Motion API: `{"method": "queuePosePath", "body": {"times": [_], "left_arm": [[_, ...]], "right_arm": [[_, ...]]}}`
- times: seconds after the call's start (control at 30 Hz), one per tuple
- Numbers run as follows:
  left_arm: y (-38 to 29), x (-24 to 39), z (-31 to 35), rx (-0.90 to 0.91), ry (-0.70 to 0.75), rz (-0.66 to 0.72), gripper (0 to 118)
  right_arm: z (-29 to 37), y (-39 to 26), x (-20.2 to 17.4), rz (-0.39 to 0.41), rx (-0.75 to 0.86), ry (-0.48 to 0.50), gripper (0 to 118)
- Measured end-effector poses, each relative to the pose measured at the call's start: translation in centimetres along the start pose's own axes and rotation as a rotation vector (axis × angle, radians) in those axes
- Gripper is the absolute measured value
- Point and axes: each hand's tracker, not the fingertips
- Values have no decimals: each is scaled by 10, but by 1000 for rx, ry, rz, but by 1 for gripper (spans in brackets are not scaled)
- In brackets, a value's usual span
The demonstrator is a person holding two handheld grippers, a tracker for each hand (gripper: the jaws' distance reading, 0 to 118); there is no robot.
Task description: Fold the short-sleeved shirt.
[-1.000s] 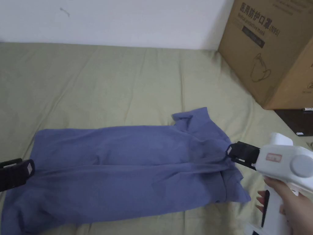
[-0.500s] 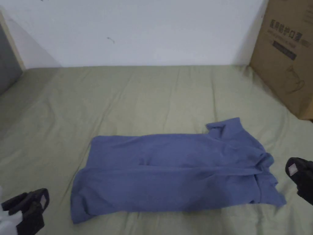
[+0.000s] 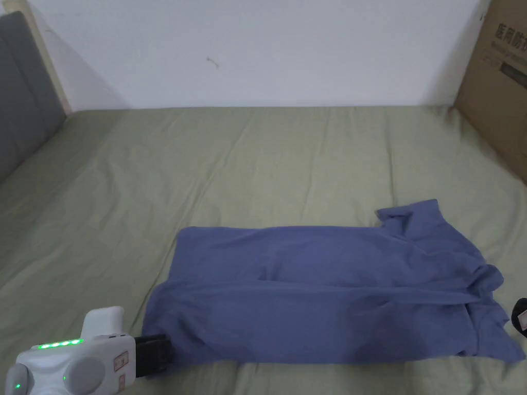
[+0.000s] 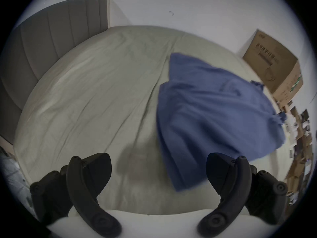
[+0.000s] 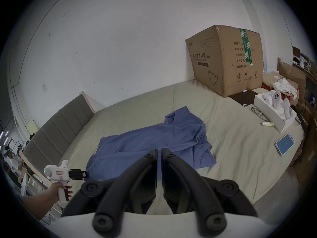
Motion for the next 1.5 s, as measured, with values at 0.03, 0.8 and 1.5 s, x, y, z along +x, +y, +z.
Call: {"method": "queuePosePath", "body": {"times": [0.03, 0.8, 1.5], "left_arm": [[0, 2, -7, -7, -5, -4, 116], [20, 42, 50, 144, -97, -287, 4], [21, 51, 47, 59, -70, -292, 4]], "right_arm": [[-2, -1, 0, 7, -9, -2, 6], [-131, 29, 111, -116, -396, -69, 118], [-191, 7, 119, 68, -627, -171, 8]]}}
